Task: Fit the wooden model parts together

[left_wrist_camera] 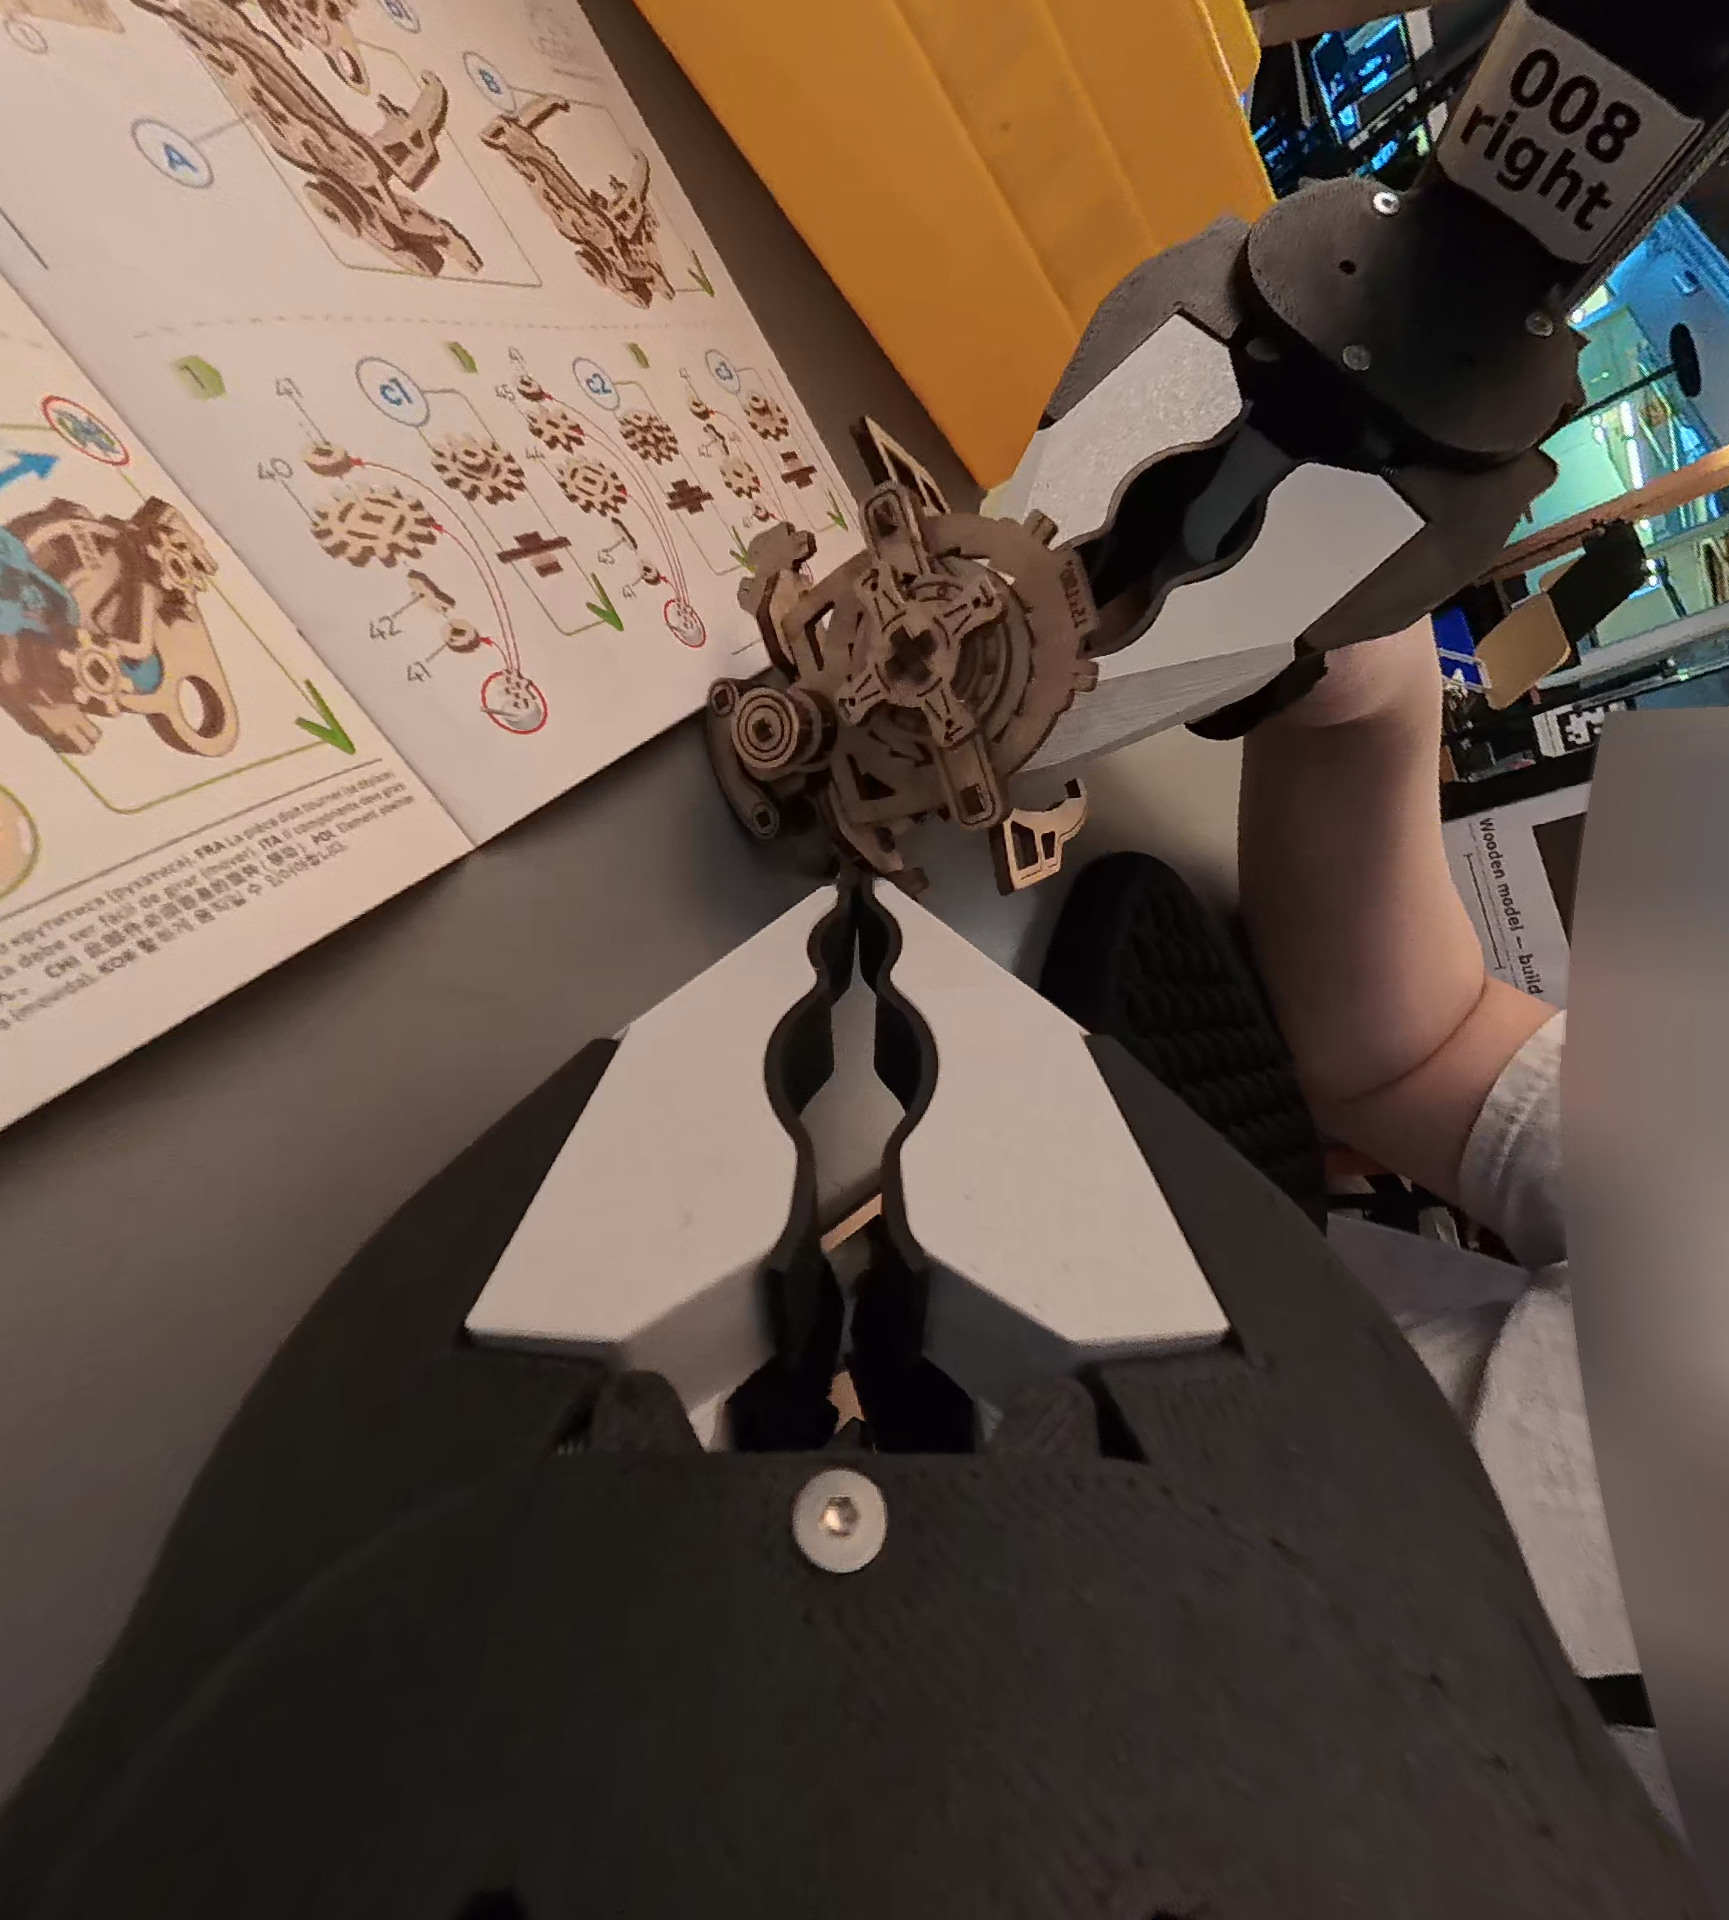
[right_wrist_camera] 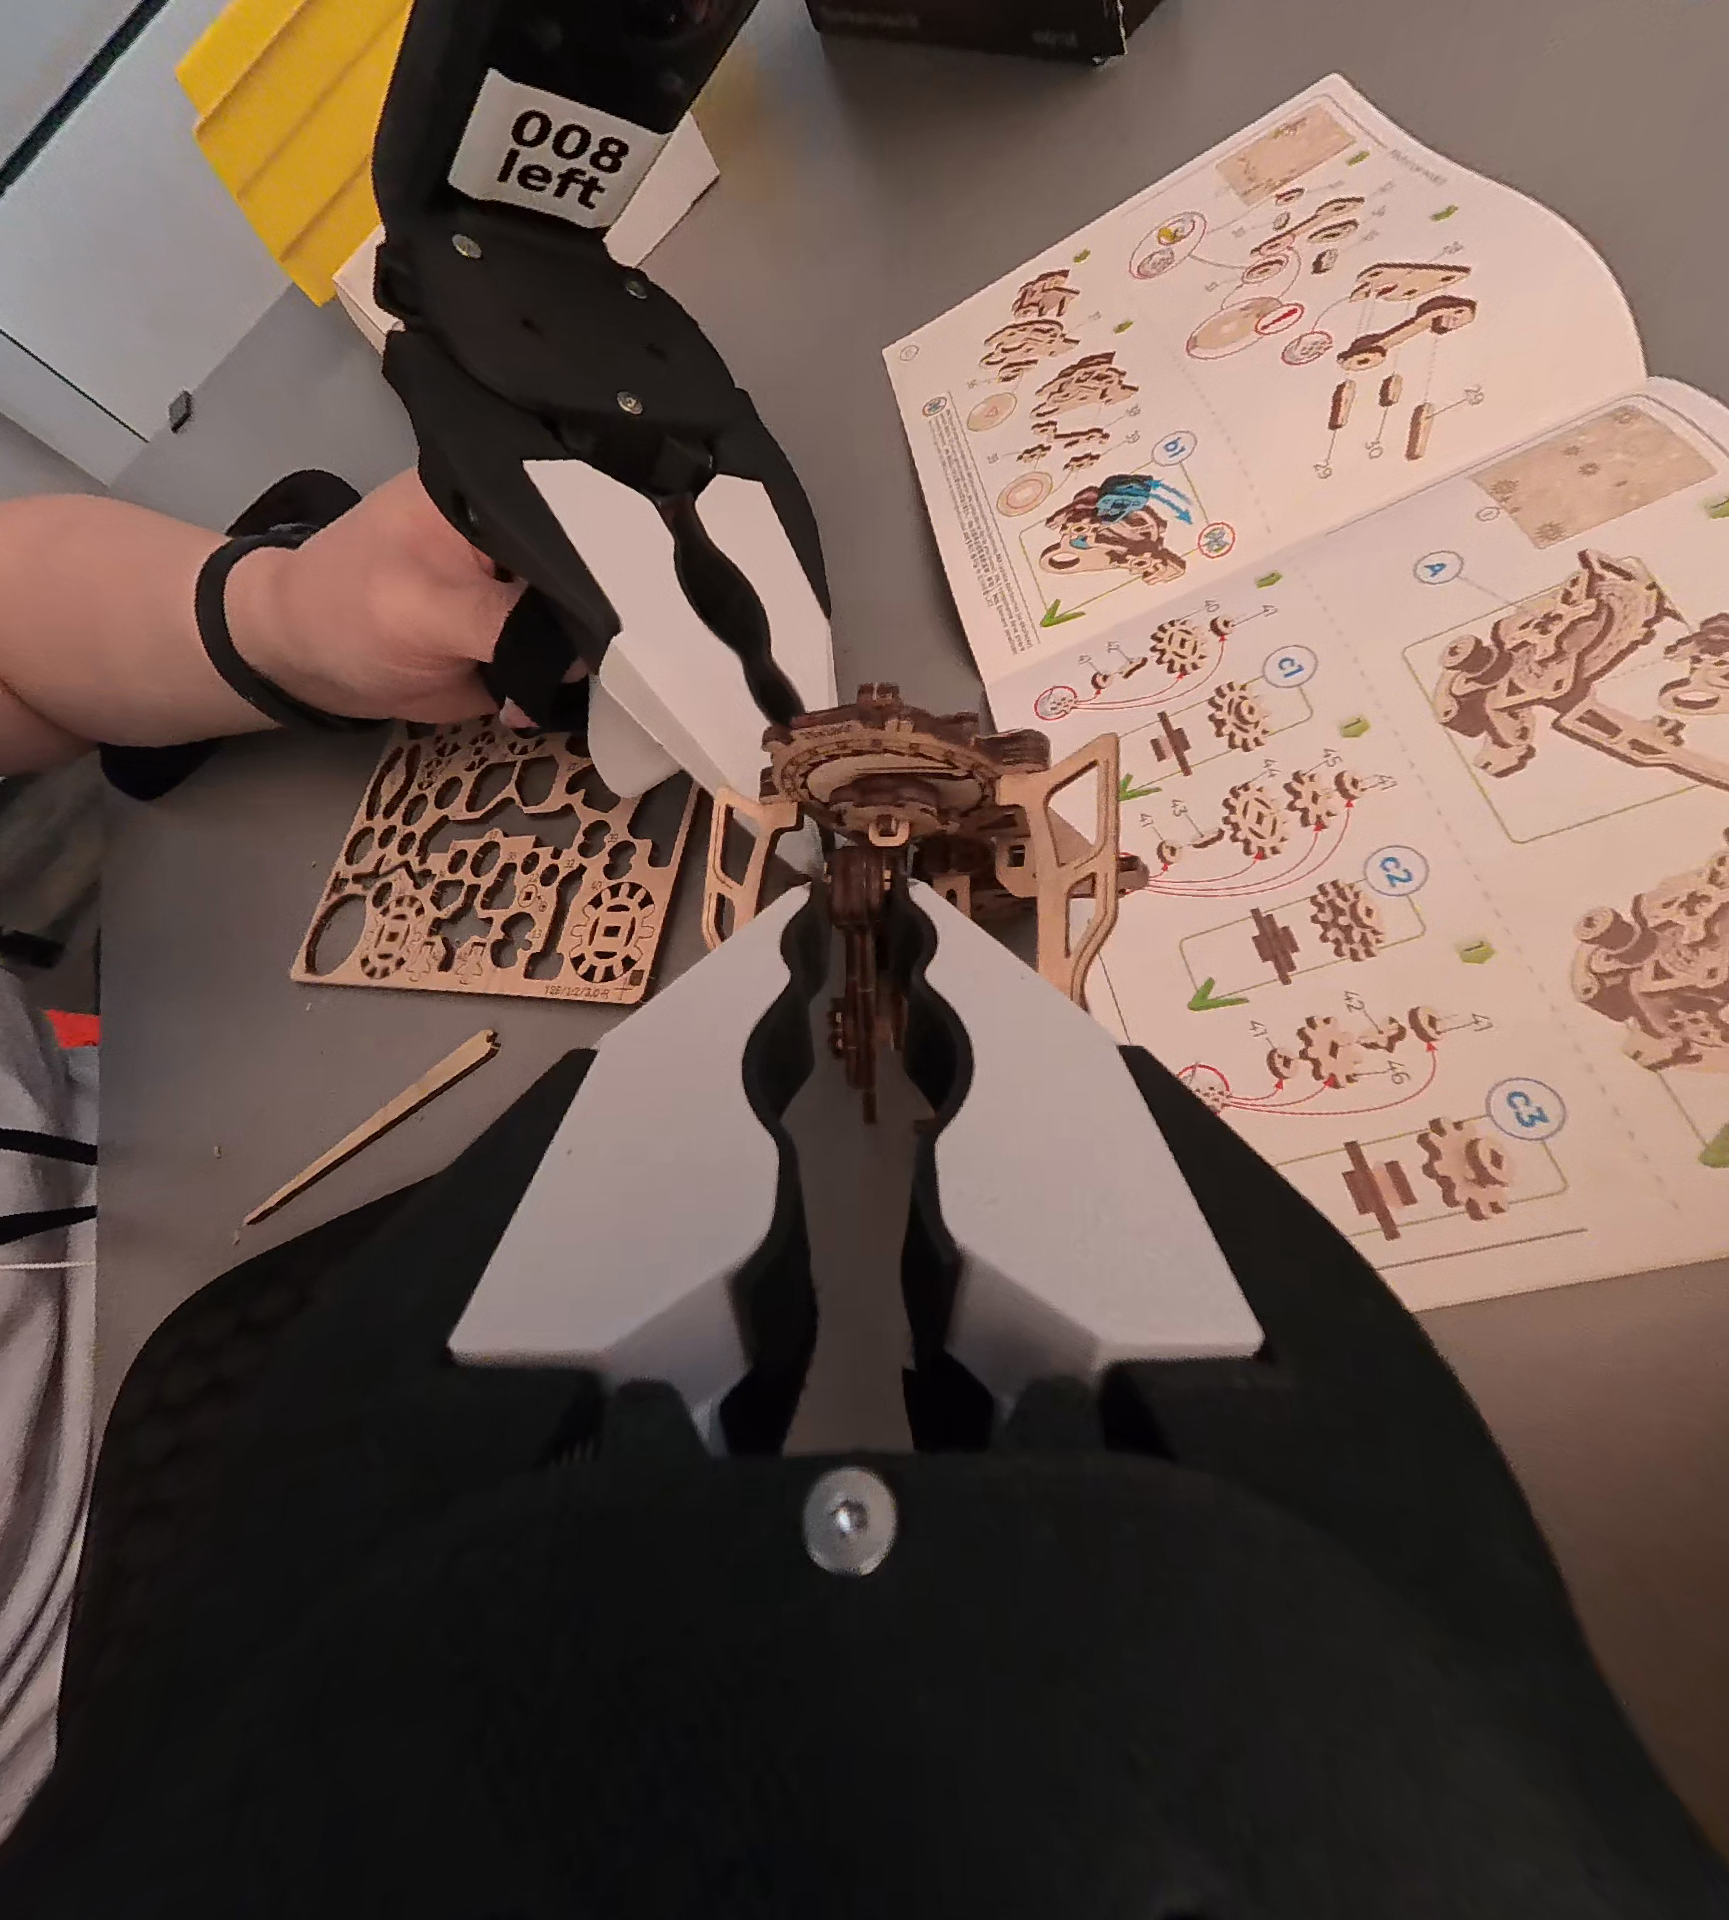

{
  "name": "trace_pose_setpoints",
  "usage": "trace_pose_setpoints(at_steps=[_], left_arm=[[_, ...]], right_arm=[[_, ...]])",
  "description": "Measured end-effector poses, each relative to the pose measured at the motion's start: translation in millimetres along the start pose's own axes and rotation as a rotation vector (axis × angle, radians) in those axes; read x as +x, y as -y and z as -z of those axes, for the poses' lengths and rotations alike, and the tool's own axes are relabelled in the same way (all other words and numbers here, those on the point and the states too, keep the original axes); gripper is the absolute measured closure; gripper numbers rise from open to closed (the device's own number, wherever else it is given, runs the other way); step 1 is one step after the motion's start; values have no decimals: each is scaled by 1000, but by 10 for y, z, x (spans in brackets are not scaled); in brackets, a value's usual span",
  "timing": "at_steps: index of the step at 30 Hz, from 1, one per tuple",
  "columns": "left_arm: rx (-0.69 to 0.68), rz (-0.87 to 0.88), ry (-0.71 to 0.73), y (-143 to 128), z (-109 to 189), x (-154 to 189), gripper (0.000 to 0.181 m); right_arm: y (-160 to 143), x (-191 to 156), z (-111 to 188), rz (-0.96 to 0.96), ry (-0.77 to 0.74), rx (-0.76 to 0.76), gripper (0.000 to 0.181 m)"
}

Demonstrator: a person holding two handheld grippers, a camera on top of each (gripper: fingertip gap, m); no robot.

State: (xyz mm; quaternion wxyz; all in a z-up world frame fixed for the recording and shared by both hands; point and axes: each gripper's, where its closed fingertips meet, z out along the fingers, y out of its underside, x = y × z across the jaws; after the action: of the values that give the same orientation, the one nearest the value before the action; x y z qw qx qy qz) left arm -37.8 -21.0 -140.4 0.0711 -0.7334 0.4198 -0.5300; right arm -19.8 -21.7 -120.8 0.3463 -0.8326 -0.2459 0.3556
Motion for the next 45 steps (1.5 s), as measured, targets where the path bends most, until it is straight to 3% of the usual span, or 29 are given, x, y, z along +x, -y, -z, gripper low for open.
trace_pose_setpoints(at_steps=[3, 10, 12, 16, 20, 25, 28, 31, 35, 41, 45], left_arm=[[42, 35, 15, 54, 44, -48, 181], [9, 55, -150, 21, -8, 187, 181], [-34, 59, -137, -35, -65, 173, 181], [4, 49, -105, 30, 64, 120, 181], [-39, -11, 55, -22, 104, -103, 181], [-78, -80, 61, -85, -42, -22, 181], [-93, -32, 38, -105, -70, -23, 181], [-68, 49, -14, -43, -84, -17, 181], [-7, 8, -77, 62, -50, 89, 181], [-36, 45, -68, 19, -24, 51, 181], [-66, -76, 7, -8, 4, 22, 181]], right_arm=[[3, -15, -10, 5, 2, 1, 171], [-5, -36, -21, 10, -10, -15, 171], [-8, -34, -23, 4, -7, -12, 171], [-21, -1, 4, -24, 9, 3, 171], [-25, 5, 6, -30, 18, 5, 171], [-26, -12, -1, 7, 12, -2, 171], [-19, -40, -19, 26, 19, -7, 171], [-19, -50, -29, 37, 15, -12, 171], [-21, -15, -12, 22, 3, -8, 171], [0, 9, 10, 15, -18, 5, 171], [17, 42, 40, 9, -28, 24, 171]])
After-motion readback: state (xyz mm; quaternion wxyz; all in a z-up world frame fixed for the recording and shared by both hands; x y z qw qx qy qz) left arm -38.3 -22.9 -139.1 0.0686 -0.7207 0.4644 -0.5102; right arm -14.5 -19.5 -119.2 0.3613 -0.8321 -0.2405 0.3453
